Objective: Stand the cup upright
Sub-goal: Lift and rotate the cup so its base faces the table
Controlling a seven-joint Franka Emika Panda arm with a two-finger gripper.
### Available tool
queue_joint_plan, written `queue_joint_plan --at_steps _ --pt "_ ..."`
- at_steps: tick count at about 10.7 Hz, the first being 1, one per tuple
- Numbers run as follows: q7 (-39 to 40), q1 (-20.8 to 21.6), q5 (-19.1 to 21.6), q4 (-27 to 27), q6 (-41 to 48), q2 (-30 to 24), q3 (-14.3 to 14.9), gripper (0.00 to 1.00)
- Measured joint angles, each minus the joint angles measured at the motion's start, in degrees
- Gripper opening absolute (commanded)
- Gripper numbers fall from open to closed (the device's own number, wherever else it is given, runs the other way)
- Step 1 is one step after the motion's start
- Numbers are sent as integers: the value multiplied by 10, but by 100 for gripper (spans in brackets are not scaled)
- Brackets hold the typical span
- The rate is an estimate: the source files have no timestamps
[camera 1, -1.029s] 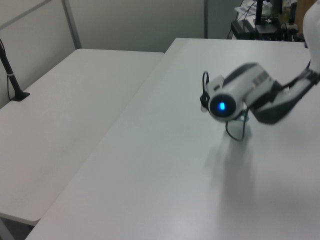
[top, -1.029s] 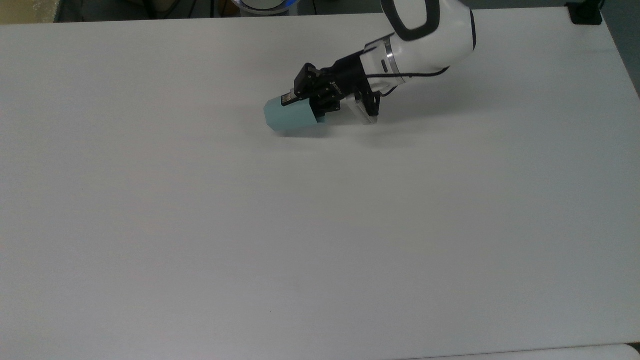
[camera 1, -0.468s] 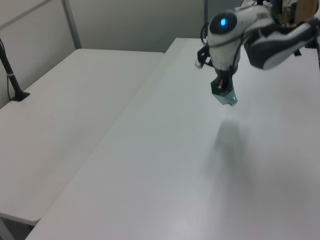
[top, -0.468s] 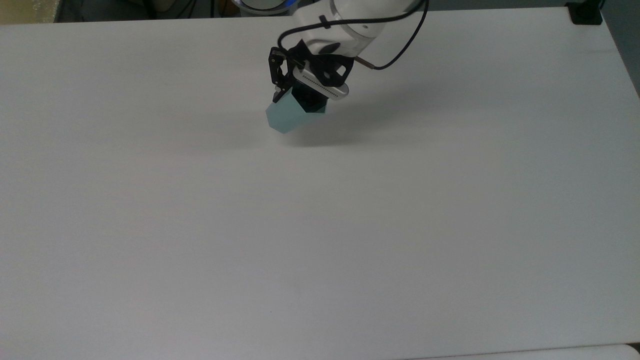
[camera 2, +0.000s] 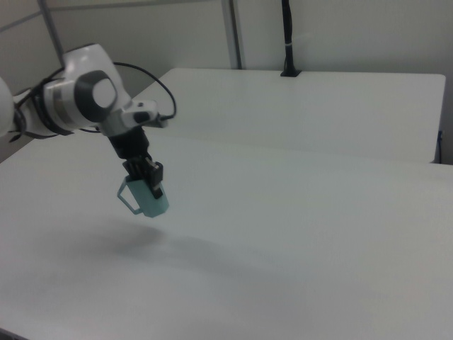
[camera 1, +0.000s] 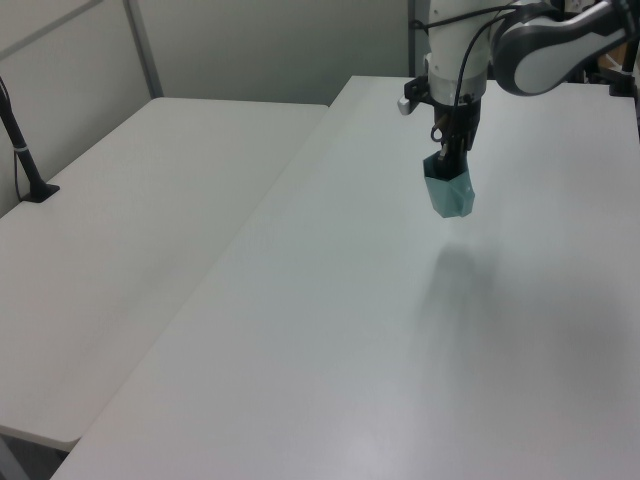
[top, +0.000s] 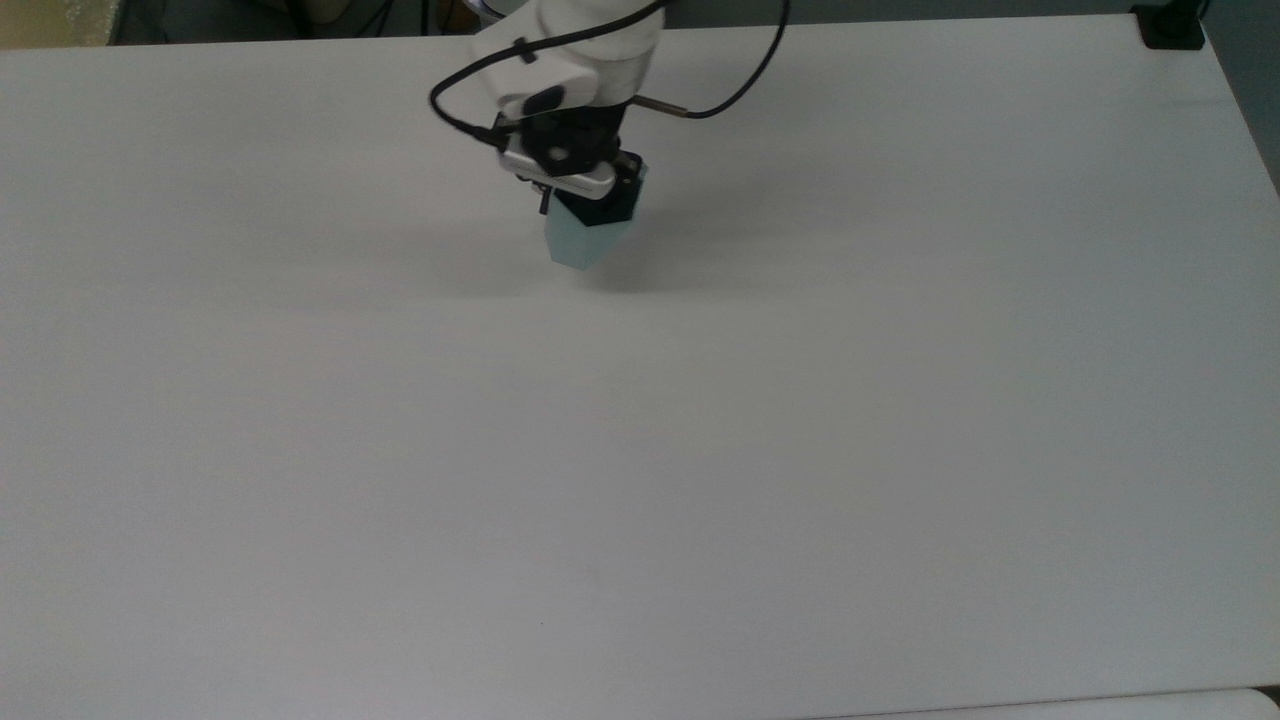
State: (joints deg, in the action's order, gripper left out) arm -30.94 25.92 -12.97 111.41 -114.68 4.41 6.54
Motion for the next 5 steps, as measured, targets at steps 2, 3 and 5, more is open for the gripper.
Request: queue_joint_plan --at_steps 2,3,5 --pt "66 -29 65 10 -11 -2 26 0" --pt "87 -34 85 16 -31 -4 41 0" --pt "96 -37 97 57 -112 -4 51 0"
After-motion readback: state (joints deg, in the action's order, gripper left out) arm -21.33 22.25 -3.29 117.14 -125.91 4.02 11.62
